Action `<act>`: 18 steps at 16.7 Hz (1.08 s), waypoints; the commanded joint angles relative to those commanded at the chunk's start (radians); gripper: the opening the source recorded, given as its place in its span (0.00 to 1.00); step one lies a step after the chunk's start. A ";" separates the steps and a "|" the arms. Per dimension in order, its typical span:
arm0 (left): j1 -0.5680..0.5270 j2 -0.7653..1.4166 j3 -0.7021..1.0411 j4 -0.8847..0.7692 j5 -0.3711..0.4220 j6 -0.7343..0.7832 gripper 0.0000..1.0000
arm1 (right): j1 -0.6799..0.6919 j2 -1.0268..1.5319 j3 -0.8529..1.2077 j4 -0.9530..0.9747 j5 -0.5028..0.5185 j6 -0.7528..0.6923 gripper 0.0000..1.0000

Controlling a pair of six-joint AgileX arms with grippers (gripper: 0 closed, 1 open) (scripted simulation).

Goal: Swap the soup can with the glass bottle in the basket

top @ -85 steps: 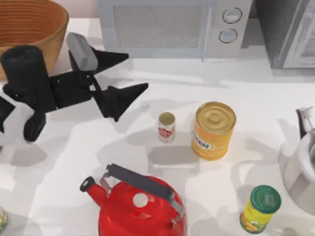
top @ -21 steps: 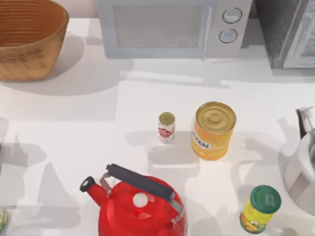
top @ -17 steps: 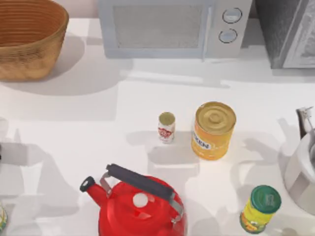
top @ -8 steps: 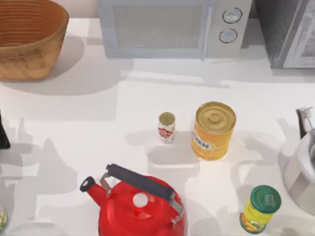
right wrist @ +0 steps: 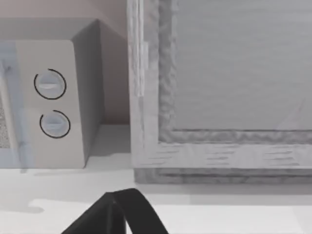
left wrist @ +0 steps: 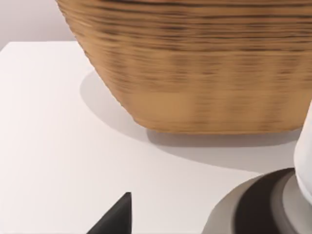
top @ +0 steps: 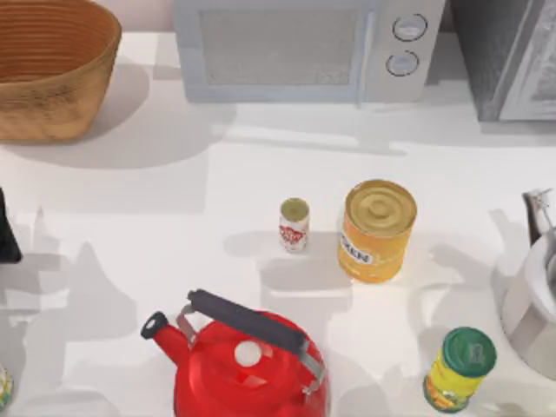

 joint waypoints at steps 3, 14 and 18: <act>0.000 0.000 0.000 0.000 0.000 0.000 0.70 | 0.000 0.000 0.000 0.000 0.000 0.000 1.00; 0.000 0.000 0.000 0.000 0.000 0.000 0.00 | 0.000 0.000 0.000 0.000 0.000 0.000 1.00; 0.000 0.000 0.000 0.000 0.000 0.000 0.00 | 0.000 0.000 0.000 0.000 0.000 0.000 1.00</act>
